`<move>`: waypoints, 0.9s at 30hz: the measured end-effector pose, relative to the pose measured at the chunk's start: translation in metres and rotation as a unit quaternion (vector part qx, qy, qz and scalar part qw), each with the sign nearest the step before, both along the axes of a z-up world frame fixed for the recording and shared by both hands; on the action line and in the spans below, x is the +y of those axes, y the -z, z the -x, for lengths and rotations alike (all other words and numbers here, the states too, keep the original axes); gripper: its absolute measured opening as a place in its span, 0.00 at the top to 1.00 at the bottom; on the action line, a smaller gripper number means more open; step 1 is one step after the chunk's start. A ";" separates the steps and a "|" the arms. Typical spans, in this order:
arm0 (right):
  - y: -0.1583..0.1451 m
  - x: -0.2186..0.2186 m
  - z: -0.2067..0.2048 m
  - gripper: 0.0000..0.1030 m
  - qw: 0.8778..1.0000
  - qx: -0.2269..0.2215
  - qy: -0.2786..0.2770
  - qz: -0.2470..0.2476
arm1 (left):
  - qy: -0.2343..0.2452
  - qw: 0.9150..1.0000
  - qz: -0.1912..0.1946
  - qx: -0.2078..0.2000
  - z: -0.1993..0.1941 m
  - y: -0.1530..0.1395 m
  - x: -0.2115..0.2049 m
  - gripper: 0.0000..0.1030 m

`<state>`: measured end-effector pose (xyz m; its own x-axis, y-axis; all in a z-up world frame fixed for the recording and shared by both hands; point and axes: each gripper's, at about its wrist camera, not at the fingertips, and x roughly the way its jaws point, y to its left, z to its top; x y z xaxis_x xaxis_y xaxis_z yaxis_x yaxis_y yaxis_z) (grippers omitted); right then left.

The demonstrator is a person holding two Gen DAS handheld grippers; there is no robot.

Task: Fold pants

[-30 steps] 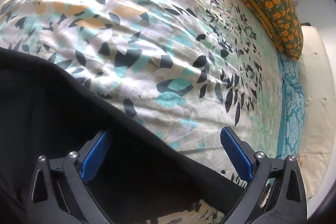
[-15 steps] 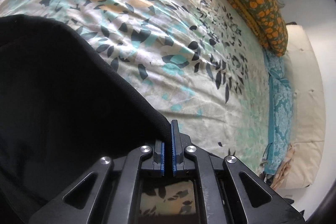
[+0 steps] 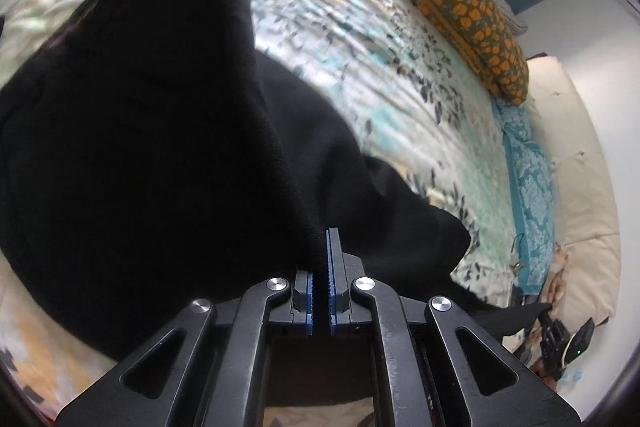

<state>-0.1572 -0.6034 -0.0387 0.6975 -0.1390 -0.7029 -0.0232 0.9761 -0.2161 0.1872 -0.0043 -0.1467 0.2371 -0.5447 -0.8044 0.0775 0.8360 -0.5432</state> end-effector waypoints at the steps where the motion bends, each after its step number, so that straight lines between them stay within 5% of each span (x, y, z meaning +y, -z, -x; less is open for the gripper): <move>1: 0.011 0.003 0.002 0.93 1.000 0.016 -0.008 0.006 | -0.005 1.000 -0.003 0.004 0.009 0.013 0.004 0.97; 9: 0.068 0.040 0.041 0.93 0.985 0.106 -0.075 0.112 | -0.016 1.000 -0.003 -0.017 0.041 0.029 0.010 0.97; 13: 0.075 0.045 0.055 0.94 0.977 0.115 -0.077 0.164 | -0.026 0.999 -0.001 -0.023 0.053 0.024 0.018 0.97; 17: 0.064 0.032 0.054 0.94 0.981 0.098 -0.045 0.163 | -0.043 0.999 0.010 -0.007 0.061 0.031 0.024 0.97; 21: 0.043 -0.003 0.043 0.93 0.994 0.101 0.032 0.010 | -0.044 0.999 0.013 -0.011 0.059 0.030 0.023 0.97; 24: 0.047 -0.034 0.044 0.93 0.972 0.125 0.103 -0.170 | -0.046 0.999 0.019 -0.011 0.058 0.031 0.027 0.97; 27: 0.072 -0.039 0.045 0.93 0.949 0.160 0.124 -0.243 | -0.047 0.999 0.019 -0.006 0.061 0.036 0.029 0.97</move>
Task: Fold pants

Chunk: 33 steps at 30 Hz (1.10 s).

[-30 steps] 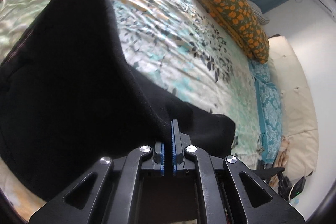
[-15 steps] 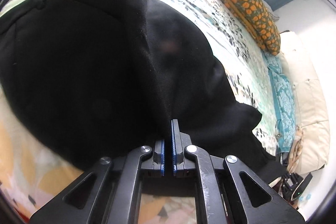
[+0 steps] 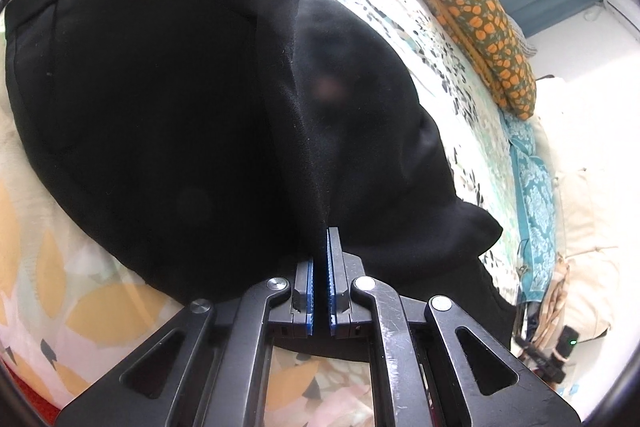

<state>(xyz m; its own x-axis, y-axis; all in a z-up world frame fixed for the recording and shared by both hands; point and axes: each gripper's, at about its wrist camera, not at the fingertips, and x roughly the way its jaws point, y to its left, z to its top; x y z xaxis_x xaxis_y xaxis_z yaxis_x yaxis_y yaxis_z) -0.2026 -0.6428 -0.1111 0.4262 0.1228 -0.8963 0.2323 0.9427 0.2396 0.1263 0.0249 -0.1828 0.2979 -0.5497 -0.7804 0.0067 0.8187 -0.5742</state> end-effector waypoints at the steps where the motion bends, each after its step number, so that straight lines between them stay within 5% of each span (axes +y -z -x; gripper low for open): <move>1: 0.011 0.002 -0.002 0.92 1.000 0.015 0.006 -0.001 | -0.001 1.000 0.002 0.002 0.001 0.001 0.001 0.97; 7: 0.056 0.023 -0.010 0.88 0.998 0.052 0.027 -0.028 | 0.000 1.000 0.009 0.002 0.002 0.001 0.006 0.97; 9: 0.050 0.023 -0.005 0.64 0.997 0.042 0.046 -0.035 | 0.001 1.000 0.008 0.004 0.001 0.002 0.006 0.97; 10: 0.047 0.022 -0.001 0.08 0.997 0.037 0.060 -0.044 | 0.001 1.000 0.009 0.005 0.001 0.003 0.007 0.97; 12: 0.038 0.020 0.010 0.00 0.995 0.011 0.091 -0.047 | -0.001 1.000 0.011 0.007 0.001 0.005 0.008 0.97; 16: 0.042 0.017 0.022 0.00 0.990 -0.006 0.125 -0.067 | -0.001 1.000 0.011 0.009 0.000 0.006 0.007 0.97; 19: 0.067 0.024 0.017 0.00 0.987 0.016 0.111 -0.116 | 0.004 1.000 0.005 0.003 0.001 0.003 0.006 0.96; 22: 0.080 0.037 0.008 0.06 0.989 0.048 0.094 -0.104 | 0.004 1.000 0.004 0.003 0.000 0.005 0.005 0.96; 24: 0.084 0.043 0.002 0.30 0.990 0.060 0.102 -0.078 | 0.003 1.000 0.002 0.005 -0.001 0.007 0.003 0.96; 25: 0.084 0.044 0.000 0.64 0.990 0.064 0.110 -0.062 | 0.004 1.000 0.001 0.005 -0.001 0.007 0.002 0.96; 26: 0.083 0.043 -0.002 0.80 0.989 0.067 0.117 -0.058 | 0.004 1.000 0.001 0.004 -0.001 0.007 0.002 0.96; 29: 0.081 0.047 -0.006 0.89 0.991 0.063 0.093 -0.075 | 0.004 1.000 0.001 0.002 0.000 0.005 0.001 0.96; 33: 0.031 0.070 -0.004 0.90 0.998 0.033 0.043 0.034 | 0.010 1.000 0.012 -0.005 0.011 -0.003 -0.011 0.96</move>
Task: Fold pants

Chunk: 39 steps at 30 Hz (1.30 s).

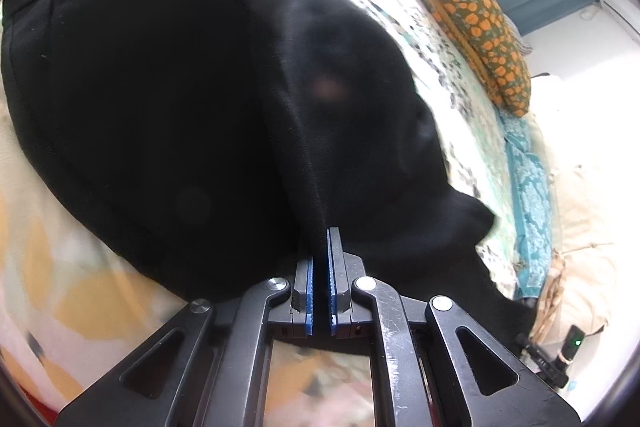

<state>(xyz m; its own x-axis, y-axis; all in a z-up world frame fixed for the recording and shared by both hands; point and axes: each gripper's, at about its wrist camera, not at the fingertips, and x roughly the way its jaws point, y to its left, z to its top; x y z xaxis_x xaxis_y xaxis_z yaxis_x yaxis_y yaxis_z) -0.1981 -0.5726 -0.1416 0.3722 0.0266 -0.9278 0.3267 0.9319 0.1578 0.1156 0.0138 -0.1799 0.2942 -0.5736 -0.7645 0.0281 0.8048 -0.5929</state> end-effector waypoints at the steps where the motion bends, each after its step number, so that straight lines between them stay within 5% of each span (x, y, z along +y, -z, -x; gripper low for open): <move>1: -0.013 0.006 0.000 0.90 0.999 -0.003 -0.012 0.039 | 0.007 1.000 -0.001 -0.007 0.005 -0.004 -0.008 0.96; 3: -0.036 0.016 0.002 0.90 0.993 -0.006 -0.028 0.113 | 0.025 1.000 -0.002 -0.017 0.016 -0.009 -0.029 0.96; 6: -0.045 -0.001 -0.003 0.89 0.987 -0.006 -0.008 0.158 | 0.043 0.999 -0.007 -0.008 0.031 -0.002 -0.059 0.96; 14: 0.012 -0.071 0.011 0.89 0.989 0.047 0.099 0.102 | 0.072 0.997 -0.025 0.015 0.040 0.015 -0.088 0.92; 21: 0.017 -0.078 0.011 0.88 0.985 0.053 0.133 0.097 | 0.084 0.996 -0.025 0.036 0.044 0.006 -0.080 0.81; 22: 0.020 -0.082 0.011 0.80 0.985 0.054 0.138 0.091 | 0.087 0.995 -0.025 0.040 0.047 0.002 -0.076 0.70; 23: 0.022 -0.087 0.012 0.51 0.984 0.059 0.147 0.083 | 0.087 0.995 -0.026 0.044 0.053 -0.001 -0.070 0.52; 25: 0.022 -0.095 0.019 0.02 0.977 0.074 0.178 0.092 | 0.075 0.996 -0.026 0.038 0.054 -0.018 -0.055 0.37; 29: -0.022 -0.085 0.031 0.01 0.968 0.024 0.207 0.143 | 0.033 0.997 -0.036 -0.066 0.023 -0.066 -0.019 0.28; 33: -0.055 -0.034 0.009 0.01 0.978 -0.061 0.158 0.124 | 0.077 0.977 -0.096 -0.173 -0.039 -0.079 -0.020 0.16; 35: -0.049 0.000 -0.018 0.01 0.987 -0.086 0.111 0.078 | 0.140 0.963 -0.158 -0.167 -0.068 -0.053 -0.034 0.16; 38: -0.009 0.042 -0.063 0.01 0.996 -0.057 0.065 0.023 | 0.190 0.924 -0.308 -0.127 -0.095 0.005 -0.028 0.18; 39: 0.008 0.052 -0.073 0.01 0.998 -0.039 0.058 0.006 | 0.179 0.924 -0.313 -0.125 -0.099 0.009 -0.007 0.17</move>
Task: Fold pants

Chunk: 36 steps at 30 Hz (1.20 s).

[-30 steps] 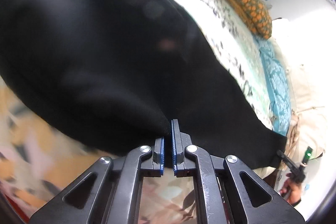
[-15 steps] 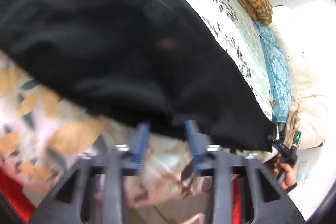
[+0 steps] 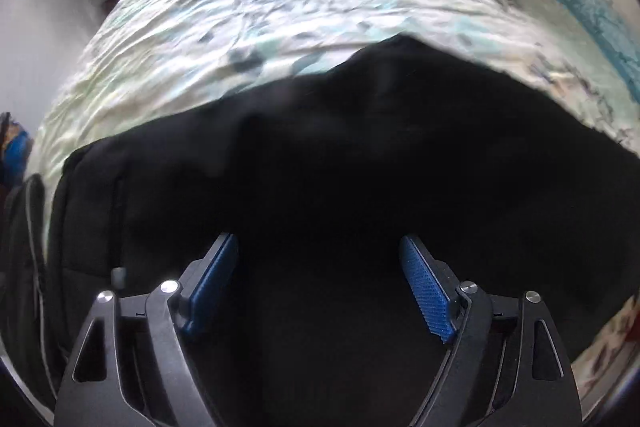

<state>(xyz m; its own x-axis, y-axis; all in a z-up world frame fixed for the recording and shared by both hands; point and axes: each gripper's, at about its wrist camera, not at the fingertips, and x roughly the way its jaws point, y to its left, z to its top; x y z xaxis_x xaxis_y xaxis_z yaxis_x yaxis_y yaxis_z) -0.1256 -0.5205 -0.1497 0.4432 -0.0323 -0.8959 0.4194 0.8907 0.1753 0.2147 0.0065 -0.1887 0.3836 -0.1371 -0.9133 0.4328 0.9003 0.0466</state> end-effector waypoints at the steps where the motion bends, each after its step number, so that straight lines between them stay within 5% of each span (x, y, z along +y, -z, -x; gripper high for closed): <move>1: 0.019 0.009 -0.005 0.01 1.000 0.027 -0.005 -0.006 | -0.020 1.000 0.020 -0.001 -0.003 -0.004 0.019 0.21; 3: 0.044 0.016 -0.001 0.01 0.997 0.080 -0.007 0.004 | -0.057 0.997 0.050 0.012 -0.009 -0.017 0.054 0.41; 5: 0.042 0.016 0.010 0.01 0.998 0.066 -0.011 0.010 | -0.070 0.995 0.067 0.011 -0.010 -0.035 0.067 0.32; 7: 0.033 0.015 0.014 0.01 0.998 0.064 -0.004 0.011 | -0.057 0.996 0.073 -0.018 -0.010 -0.051 0.053 0.12; 11: 0.015 0.026 0.004 0.01 1.000 -0.001 -0.015 -0.002 | -0.037 0.994 0.079 -0.060 -0.029 -0.052 0.036 0.10; 15: 0.025 0.048 -0.021 0.01 0.999 0.005 -0.045 0.003 | -0.131 0.991 0.017 -0.022 -0.071 -0.005 0.073 0.09; 18: 0.052 0.050 -0.020 0.00 0.996 0.058 -0.062 0.027 | -0.157 0.984 0.082 -0.004 -0.077 -0.003 0.107 0.12; 19: 0.051 0.046 -0.013 0.00 0.997 0.046 -0.060 0.027 | -0.165 0.984 0.071 -0.007 -0.076 -0.009 0.107 0.13; 22: 0.041 0.027 0.004 0.00 0.998 0.052 -0.013 0.025 | -0.147 0.987 0.059 -0.028 -0.061 -0.033 0.092 0.12; 27: 0.014 0.034 0.011 0.00 0.999 -0.016 -0.022 0.021 | -0.062 0.992 0.111 -0.009 -0.011 -0.052 0.048 0.11; 31: 0.022 0.057 -0.005 0.00 0.998 -0.012 -0.058 0.028 | 0.010 0.999 0.041 0.019 0.026 -0.020 0.006 0.11; 33: 0.040 0.063 -0.012 0.00 0.997 0.029 -0.062 0.027 | 0.026 0.999 -0.006 0.019 0.037 -0.003 0.004 0.09; 36: 0.047 0.065 0.001 0.00 0.997 0.047 -0.051 0.022 | 0.016 1.000 0.000 0.010 0.043 -0.010 0.021 0.09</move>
